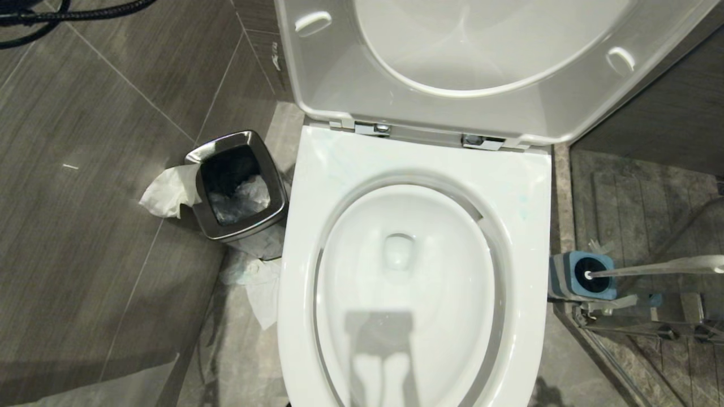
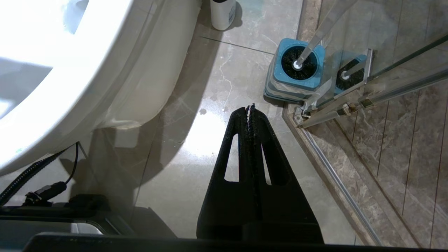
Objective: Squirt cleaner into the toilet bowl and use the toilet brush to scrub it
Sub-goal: Close the toilet lid
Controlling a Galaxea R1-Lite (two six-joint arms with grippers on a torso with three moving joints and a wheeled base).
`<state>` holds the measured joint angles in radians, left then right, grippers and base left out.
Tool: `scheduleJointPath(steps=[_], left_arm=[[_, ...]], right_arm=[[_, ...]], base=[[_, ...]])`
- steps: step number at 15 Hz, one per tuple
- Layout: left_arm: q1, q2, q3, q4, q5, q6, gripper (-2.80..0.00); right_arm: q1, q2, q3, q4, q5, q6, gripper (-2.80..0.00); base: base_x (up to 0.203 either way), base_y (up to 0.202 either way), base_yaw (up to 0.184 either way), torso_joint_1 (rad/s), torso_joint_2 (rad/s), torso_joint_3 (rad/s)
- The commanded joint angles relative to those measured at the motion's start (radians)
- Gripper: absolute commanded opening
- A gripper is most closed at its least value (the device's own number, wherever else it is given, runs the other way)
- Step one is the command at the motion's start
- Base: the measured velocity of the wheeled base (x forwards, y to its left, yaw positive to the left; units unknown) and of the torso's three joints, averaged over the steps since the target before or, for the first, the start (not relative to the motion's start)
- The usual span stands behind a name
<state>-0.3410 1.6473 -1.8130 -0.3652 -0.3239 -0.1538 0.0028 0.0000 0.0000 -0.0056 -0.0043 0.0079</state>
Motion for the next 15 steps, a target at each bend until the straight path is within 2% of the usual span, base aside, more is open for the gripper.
scheduleJointPath(steps=[1,3,12,15], left_arm=[[-0.032,0.075,-0.042,-0.051,0.002,0.000,-2.80],[-0.065,0.108,-0.053,-0.098,0.003,0.001,-2.80],[-0.118,0.129,-0.046,-0.101,-0.006,-0.002,-2.80],[-0.131,0.126,-0.039,-0.101,-0.013,-0.023,-2.80]], right_arm=[[0.000,0.002,0.000,-0.001,0.000,0.000,-2.80],[0.001,0.002,0.000,-0.001,0.000,0.000,-2.80],[0.000,0.002,0.000,-0.001,0.000,0.000,-2.80],[0.000,0.002,0.000,-0.001,0.000,0.000,-2.80]], base=[[0.000,0.000,0.000,0.000,0.00,0.000],[0.000,0.000,0.000,0.000,0.00,0.000],[0.000,0.000,0.000,0.000,0.00,0.000],[0.000,0.000,0.000,0.000,0.00,0.000]])
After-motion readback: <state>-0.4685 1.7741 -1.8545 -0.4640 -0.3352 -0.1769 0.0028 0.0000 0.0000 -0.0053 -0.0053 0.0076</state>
